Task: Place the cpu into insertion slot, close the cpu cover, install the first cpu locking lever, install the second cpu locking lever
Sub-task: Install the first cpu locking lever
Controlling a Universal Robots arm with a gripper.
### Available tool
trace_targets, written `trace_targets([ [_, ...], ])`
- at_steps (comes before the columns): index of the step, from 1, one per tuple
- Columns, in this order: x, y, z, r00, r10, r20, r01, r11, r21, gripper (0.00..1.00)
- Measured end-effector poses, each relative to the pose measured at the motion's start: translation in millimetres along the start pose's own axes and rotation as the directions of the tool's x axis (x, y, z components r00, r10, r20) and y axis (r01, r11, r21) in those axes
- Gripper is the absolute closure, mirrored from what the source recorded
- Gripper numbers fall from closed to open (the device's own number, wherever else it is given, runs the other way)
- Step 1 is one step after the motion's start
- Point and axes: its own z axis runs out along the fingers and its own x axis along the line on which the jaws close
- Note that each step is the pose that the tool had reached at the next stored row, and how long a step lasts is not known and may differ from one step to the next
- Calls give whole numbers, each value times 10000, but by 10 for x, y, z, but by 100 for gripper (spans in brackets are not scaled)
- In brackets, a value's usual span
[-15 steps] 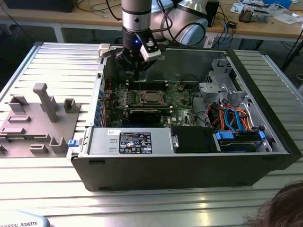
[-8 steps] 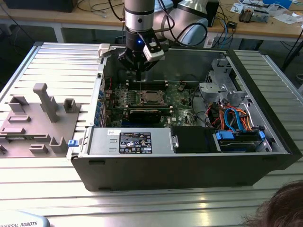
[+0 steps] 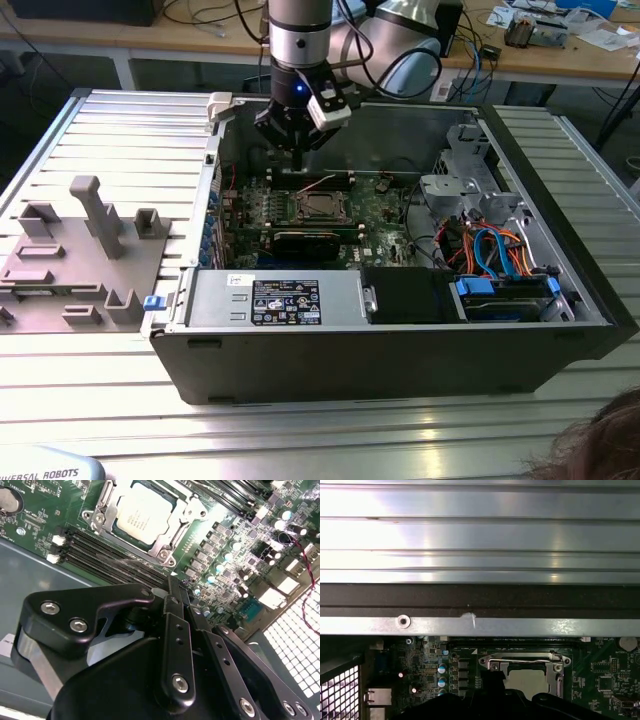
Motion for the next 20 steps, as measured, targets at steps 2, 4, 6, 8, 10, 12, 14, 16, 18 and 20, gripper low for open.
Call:
trace_targets([
  [2,-20,0,0,10000,-1,-2,1,10000,-1,89],
  [4,-34,0,1,10000,-1,-3,1,10000,0,89],
  [6,-47,0,3,10000,-1,-5,1,10000,-2,89],
  [8,-52,0,9,10000,0,-11,0,10000,-66,89],
  [10,-53,0,16,10000,2,-9,-3,9998,-207,89],
  [12,-53,0,21,10000,-5,-8,5,9995,-326,89],
  [14,-53,0,24,9998,-220,-7,220,9992,-336,89],
  [16,-53,0,27,9982,-592,-3,591,9977,-339,89],
  [18,-54,0,27,9976,-698,0,698,9970,-341,89],
  [20,-54,0,27,9975,-702,-1,701,9970,-341,89],
])
